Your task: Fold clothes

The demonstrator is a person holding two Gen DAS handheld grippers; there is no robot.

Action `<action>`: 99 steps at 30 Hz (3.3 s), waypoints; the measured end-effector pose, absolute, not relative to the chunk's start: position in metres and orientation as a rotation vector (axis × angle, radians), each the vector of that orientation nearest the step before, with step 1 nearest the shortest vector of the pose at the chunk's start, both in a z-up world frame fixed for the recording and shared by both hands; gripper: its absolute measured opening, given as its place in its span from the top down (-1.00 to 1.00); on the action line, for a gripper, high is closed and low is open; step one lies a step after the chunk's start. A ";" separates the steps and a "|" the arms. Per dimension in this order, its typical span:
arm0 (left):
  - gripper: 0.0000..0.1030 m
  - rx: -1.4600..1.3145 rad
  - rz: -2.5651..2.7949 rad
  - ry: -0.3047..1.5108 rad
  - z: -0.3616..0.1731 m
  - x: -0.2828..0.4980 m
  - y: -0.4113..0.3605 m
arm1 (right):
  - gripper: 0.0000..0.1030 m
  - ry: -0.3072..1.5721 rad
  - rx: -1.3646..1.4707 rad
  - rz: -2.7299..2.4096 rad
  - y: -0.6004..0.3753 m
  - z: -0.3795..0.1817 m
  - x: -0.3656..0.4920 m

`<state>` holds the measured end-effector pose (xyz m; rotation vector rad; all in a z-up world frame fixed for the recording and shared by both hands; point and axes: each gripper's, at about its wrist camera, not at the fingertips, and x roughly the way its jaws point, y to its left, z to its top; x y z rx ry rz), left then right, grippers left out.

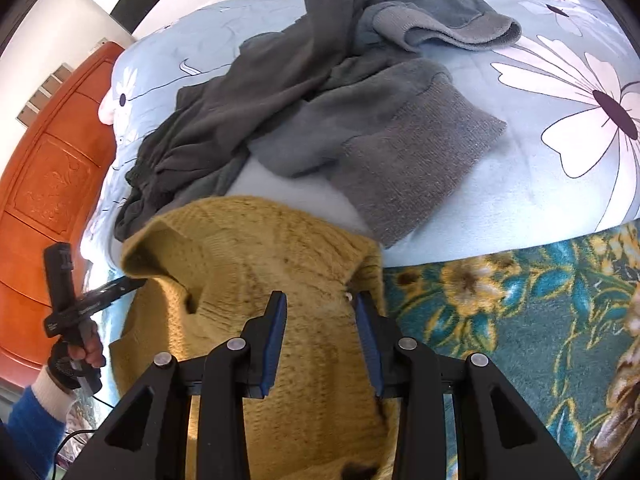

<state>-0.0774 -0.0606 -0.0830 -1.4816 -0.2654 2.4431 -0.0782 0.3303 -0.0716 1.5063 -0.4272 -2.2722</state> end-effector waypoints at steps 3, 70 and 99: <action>0.22 -1.454 2.436 -0.204 -0.077 -0.074 -0.056 | 0.29 -0.428 1.493 -2.255 0.328 -0.071 -0.079; -0.32 -1.598 2.385 -0.786 0.015 0.031 -0.134 | -0.21 -0.672 1.514 -2.288 0.369 0.047 -0.006; -0.32 -1.860 2.155 -1.209 -0.104 0.270 -0.129 | 0.78 -0.779 2.037 -1.933 0.342 -0.084 0.183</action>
